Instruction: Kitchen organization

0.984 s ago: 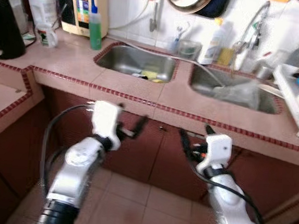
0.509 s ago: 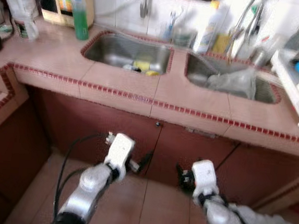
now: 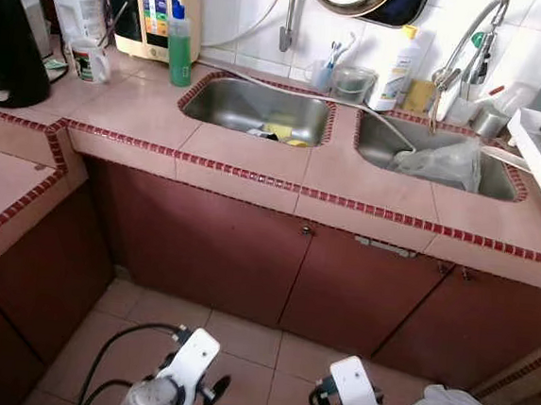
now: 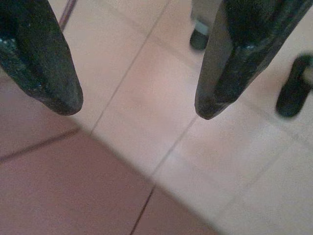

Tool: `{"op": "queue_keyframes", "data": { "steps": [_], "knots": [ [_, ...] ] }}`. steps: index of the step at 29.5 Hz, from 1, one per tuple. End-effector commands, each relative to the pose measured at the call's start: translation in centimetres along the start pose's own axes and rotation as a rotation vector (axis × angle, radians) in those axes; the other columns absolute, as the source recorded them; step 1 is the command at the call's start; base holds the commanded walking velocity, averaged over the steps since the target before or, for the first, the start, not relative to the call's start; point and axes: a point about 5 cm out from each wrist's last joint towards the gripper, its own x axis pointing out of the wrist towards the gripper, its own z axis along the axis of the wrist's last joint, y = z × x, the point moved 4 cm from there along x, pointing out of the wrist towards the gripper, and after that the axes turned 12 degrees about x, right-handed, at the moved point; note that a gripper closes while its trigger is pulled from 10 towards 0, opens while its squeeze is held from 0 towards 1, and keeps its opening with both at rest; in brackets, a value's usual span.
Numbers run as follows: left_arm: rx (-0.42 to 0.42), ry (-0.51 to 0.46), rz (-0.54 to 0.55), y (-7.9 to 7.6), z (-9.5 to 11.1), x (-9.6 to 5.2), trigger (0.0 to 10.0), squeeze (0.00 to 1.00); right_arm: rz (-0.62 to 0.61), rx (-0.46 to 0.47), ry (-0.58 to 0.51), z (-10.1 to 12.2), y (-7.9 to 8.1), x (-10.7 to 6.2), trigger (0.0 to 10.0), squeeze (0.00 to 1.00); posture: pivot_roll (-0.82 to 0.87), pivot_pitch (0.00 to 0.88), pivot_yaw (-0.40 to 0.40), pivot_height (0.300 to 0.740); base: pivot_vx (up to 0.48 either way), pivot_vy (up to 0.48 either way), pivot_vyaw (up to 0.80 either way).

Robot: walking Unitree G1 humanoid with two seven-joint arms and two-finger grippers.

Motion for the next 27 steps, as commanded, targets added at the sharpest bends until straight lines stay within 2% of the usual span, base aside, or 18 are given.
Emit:
{"op": "queue_keyframes", "data": {
  "steps": [1, 2, 3, 4, 9, 11, 18, 27],
  "knots": [
    [0.006, 0.041, -0.006, -0.6, -0.8, -0.1, 10.0, 0.00, -0.033, 0.023, 0.056, -1.5, -0.8, -0.4, 10.0, 0.00, 0.01, 0.000, -0.067, 0.740, 0.000, 0.000, 0.00],
    [0.004, 0.082, -0.005, -0.9, -2.0, -0.4, 10.0, 0.00, -0.055, 0.053, 0.092, -2.7, -1.2, -0.8, 10.0, 0.00, 0.01, 0.000, -0.069, 0.740, 0.000, 0.000, 0.00],
    [0.004, 0.082, -0.005, -0.9, -2.0, -0.4, 10.0, 0.00, -0.055, 0.053, 0.092, -2.7, -1.2, -0.8, 10.0, 0.00, 0.01, 0.000, -0.069, 0.740, 0.000, 0.000, 0.00],
    [-0.004, 0.118, -0.001, -1.1, -3.0, -0.6, 10.0, 0.00, -0.068, 0.072, 0.118, -3.6, -1.4, -1.1, 10.0, 0.00, 0.01, 0.000, -0.069, 0.740, 0.000, 0.000, 0.00],
    [-0.004, 0.171, -0.018, -2.0, -5.0, -1.4, 10.0, 0.00, -0.086, 0.101, 0.151, -4.8, -1.6, -1.6, 10.0, 0.00, 0.00, 0.000, -0.064, 0.740, 0.000, 0.000, 0.00],
    [-0.009, 0.175, -0.021, -2.1, -5.2, -1.5, 10.0, 0.00, -0.088, 0.107, 0.153, -5.0, -1.6, -1.6, 10.0, 0.00, 0.00, 0.000, -0.062, 0.740, 0.000, -0.122, 0.00],
    [-0.011, 0.184, -0.025, -2.3, -5.5, -1.6, 10.0, 0.00, -0.093, 0.132, 0.175, -5.6, -1.6, -1.9, 10.0, 0.00, 0.00, 0.000, -0.063, 0.740, 0.000, -0.480, 0.00],
    [-0.013, 0.166, -0.013, -1.8, -4.8, -1.3, 10.0, 0.00, -0.098, 0.135, 0.207, -6.4, -1.7, -2.2, 10.0, 0.00, 0.01, 0.000, -0.069, 0.740, 0.000, -0.480, 0.00]
  ]
}}
